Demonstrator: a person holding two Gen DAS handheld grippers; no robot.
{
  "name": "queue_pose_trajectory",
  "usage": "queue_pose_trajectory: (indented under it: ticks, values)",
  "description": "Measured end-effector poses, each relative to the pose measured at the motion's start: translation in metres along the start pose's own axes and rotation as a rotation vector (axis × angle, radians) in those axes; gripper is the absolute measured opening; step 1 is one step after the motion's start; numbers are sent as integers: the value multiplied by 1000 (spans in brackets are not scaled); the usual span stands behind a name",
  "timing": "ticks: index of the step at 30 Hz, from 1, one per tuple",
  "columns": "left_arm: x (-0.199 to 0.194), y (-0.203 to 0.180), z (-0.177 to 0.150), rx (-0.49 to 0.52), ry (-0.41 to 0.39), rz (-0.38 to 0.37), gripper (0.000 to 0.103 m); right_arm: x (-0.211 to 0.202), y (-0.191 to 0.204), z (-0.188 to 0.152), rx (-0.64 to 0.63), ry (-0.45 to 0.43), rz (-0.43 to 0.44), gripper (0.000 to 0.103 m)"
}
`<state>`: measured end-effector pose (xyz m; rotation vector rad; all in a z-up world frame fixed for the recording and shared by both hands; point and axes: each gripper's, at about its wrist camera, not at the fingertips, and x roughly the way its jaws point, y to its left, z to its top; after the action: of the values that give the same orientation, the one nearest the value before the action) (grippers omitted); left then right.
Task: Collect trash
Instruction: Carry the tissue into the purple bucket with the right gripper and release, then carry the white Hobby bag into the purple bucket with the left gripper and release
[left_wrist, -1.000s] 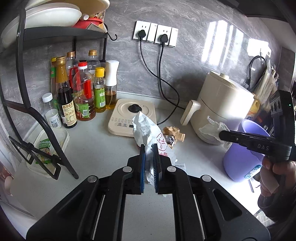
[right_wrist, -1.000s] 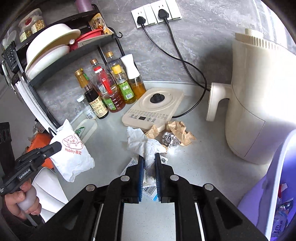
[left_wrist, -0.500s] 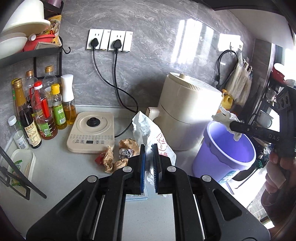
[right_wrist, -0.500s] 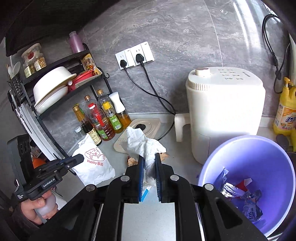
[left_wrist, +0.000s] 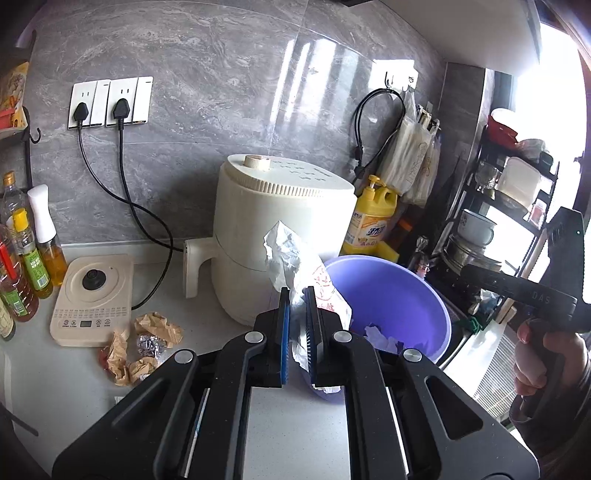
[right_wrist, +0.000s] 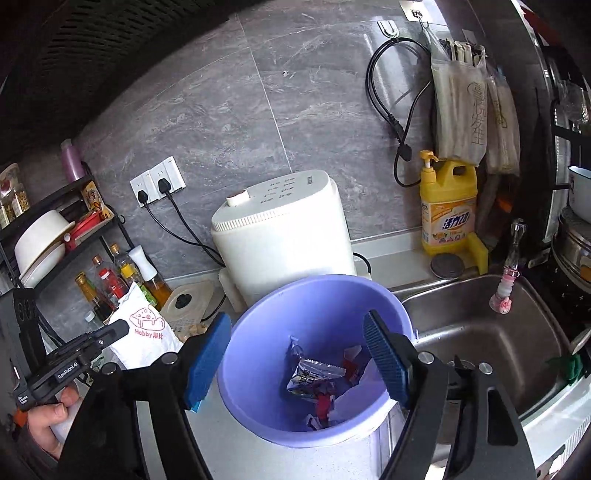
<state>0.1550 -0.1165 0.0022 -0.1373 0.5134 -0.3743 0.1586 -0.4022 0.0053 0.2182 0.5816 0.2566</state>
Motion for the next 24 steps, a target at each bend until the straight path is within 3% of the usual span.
queue_pose_trajectory:
  ticks: [12,14,15,16,19,24]
  values:
    - [56,-64,14,24,17,-116,9,-27,-65,-1,46,-18,-81,73]
    - [65,-73,17,28,26,-97,37,-30,-74,1,48,-20,-81,73]
    - [65,-76,18,25,13,-61,76,-30,-78,2,48,-19,-78,73]
    - [61,-77,19,16,-17,-35,88,-30,-81,3,46,-17,-73,73]
    - [53,-71,20,-1,-22,-22,91,-28,-87,6,37,-12,-51,74]
    - [34,-42,9,-27,3,110,97,-13,-80,7,31,-3,10,74]
